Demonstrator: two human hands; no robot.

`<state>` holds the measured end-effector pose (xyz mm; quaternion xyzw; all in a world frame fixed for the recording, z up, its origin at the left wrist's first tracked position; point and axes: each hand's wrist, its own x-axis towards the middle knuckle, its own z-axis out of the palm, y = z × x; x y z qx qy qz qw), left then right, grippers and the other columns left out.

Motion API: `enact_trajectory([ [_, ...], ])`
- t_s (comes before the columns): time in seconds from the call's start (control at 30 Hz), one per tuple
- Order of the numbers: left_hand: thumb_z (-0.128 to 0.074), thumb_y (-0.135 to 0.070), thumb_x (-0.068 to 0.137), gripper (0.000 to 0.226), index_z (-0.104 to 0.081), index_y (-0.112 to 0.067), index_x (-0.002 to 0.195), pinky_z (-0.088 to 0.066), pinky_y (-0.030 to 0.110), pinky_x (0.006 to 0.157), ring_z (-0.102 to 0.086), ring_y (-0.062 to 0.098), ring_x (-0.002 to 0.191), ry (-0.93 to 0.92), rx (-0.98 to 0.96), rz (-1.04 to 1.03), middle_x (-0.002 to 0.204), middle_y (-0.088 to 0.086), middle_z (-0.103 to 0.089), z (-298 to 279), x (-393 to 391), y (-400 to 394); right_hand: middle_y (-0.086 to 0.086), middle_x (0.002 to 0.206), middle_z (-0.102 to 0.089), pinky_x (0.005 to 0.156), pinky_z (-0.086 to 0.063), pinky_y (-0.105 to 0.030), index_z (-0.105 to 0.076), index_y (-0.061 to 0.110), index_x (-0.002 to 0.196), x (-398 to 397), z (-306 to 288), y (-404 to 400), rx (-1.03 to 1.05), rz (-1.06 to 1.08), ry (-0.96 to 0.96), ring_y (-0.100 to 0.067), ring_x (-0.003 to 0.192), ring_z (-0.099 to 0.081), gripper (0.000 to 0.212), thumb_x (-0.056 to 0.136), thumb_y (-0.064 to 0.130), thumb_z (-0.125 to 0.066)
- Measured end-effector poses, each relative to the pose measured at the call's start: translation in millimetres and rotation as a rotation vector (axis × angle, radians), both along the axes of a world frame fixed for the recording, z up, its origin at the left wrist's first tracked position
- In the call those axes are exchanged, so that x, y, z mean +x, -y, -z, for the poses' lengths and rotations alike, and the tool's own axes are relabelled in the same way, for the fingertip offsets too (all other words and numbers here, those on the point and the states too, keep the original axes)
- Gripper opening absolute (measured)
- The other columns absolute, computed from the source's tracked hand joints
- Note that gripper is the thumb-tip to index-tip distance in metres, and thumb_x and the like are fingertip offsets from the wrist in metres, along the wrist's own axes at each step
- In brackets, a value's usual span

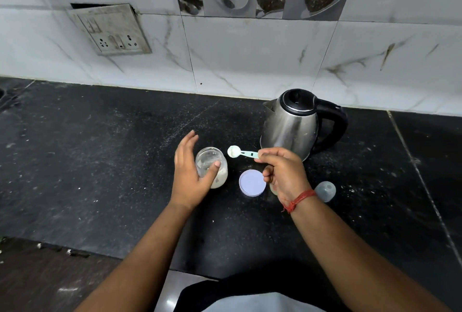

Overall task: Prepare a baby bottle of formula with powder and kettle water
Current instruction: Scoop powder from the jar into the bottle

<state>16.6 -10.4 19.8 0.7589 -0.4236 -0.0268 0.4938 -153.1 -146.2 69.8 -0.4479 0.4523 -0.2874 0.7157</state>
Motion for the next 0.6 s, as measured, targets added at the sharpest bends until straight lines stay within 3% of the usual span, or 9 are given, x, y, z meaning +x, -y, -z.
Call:
enact_trajectory([
  [0.1, -0.066, -0.045, 0.089, 0.072, -0.045, -0.005, 0.144, -0.026, 0.025, 0.121, -0.033, 0.018, 0.148, 0.098, -0.037, 0.084, 0.158, 0.006, -0.037, -14, -17, 14, -0.012, 0.078, -0.073, 0.041, -0.04, -0.022, -0.071, 0.006, 0.089, -14, -3, 7, -0.012, 0.043, 0.006, -0.01, 0.043, -0.049, 0.011, 0.089, -0.002, -0.064],
  [0.23, -0.07, -0.042, 0.088, 0.073, -0.044, -0.006, 0.146, -0.027, 0.027, 0.121, -0.035, 0.018, 0.149, 0.077, -0.015, 0.21, 0.158, 0.006, -0.037, -14, -41, 32, -0.018, 0.082, -0.072, 0.043, -0.038, -0.023, -0.07, 0.006, 0.088, -34, -5, 17, -0.042, 0.093, 0.016, -0.011, 0.043, -0.048, 0.01, 0.088, -0.002, -0.064],
  [0.47, -0.078, -0.045, 0.085, 0.084, -0.036, -0.016, 0.152, -0.027, 0.026, 0.12, -0.033, 0.008, 0.143, -0.077, 0.241, 0.398, 0.152, -0.009, -0.036, 12, -77, 60, -0.012, 0.078, -0.073, 0.042, -0.039, -0.022, -0.071, 0.007, 0.089, -83, -6, 37, -0.057, 0.224, -0.031, -0.011, 0.044, -0.049, 0.009, 0.088, 0.0, -0.065],
  [0.6, -0.084, -0.04, 0.079, 0.093, -0.035, -0.016, 0.154, -0.028, 0.031, 0.12, -0.035, 0.015, 0.146, -0.147, 0.391, 0.447, 0.156, 0.0, -0.041, 25, -92, 81, -0.01, 0.077, -0.074, 0.042, -0.04, -0.021, -0.072, 0.005, 0.092, -103, -3, 40, -0.041, 0.266, -0.065, -0.009, 0.044, -0.051, 0.01, 0.088, -0.001, -0.065],
])
